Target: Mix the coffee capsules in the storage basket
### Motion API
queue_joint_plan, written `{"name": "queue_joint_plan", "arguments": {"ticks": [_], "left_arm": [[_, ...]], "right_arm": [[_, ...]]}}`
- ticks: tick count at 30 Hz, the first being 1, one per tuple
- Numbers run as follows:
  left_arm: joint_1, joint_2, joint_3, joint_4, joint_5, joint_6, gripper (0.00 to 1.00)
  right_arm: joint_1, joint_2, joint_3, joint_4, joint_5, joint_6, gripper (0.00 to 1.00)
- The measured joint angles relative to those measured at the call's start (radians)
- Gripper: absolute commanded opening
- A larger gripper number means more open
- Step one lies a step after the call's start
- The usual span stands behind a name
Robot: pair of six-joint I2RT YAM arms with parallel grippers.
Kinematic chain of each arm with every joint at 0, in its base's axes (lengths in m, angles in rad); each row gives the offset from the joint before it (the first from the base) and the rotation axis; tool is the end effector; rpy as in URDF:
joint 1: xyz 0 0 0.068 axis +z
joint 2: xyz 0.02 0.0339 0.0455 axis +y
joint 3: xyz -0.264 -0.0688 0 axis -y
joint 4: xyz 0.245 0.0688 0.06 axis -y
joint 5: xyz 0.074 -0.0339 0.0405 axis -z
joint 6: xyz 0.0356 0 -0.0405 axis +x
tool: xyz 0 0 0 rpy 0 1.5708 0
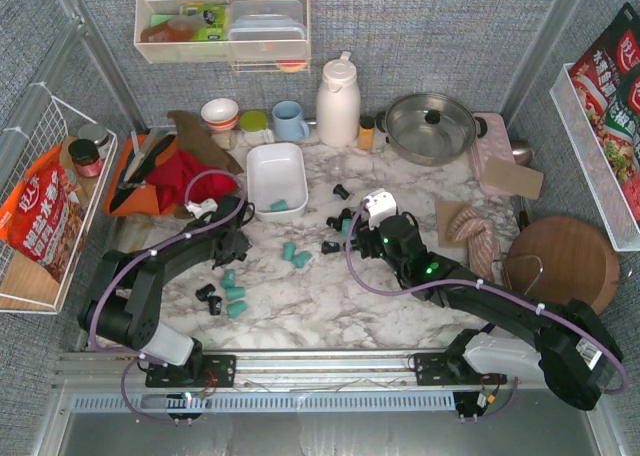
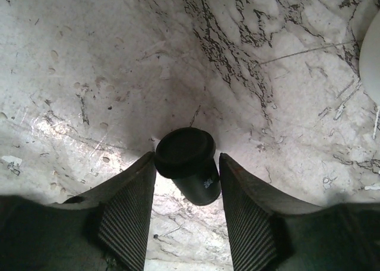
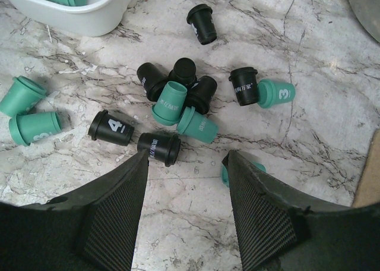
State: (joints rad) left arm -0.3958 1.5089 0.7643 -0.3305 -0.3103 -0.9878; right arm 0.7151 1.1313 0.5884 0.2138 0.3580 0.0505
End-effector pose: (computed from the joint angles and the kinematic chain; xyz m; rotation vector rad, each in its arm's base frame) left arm 0.2587 -0.0963 0.1602 -0.8454 2.4241 -0.1051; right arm 0.1970 0.1545 0.2425 -0.3807 1.8436 0.1854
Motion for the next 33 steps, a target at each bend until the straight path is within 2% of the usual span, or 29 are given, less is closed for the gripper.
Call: {"name": "queue_joint_plan", "arguments": {"ticks": [5, 8, 16, 22, 26, 33], "left_arm": [[-0.001, 0.005, -0.001, 0.000, -0.019, -0.008, 0.42], [-0.001, 0.000, -0.003, 0.000, -0.032, -0.011, 0.38], [-0.002, -0.057, 0.008, -0.009, -0.060, 0.015, 0.36], [-0.002, -0.129, 0.082, 0.043, -0.056, 0.092, 0.36], [-0.002, -0.079, 0.182, 0.116, -0.048, 0.183, 0.37], [-0.003, 0.099, 0.360, 0.229, 0.025, 0.337, 0.39]], "right_arm": [[0.000, -0.004, 0.001, -0.001, 0.000, 0.003, 0.60], [0.000, -0.004, 0.002, -0.002, -0.001, 0.004, 0.60], [0.000, -0.002, 0.004, -0.002, -0.001, 0.004, 0.60], [0.000, 0.006, 0.007, -0.002, -0.005, 0.005, 0.60], [0.000, 0.008, 0.009, -0.003, -0.008, 0.007, 0.60], [0.000, 0.009, 0.009, -0.004, -0.008, 0.007, 0.60]]}}
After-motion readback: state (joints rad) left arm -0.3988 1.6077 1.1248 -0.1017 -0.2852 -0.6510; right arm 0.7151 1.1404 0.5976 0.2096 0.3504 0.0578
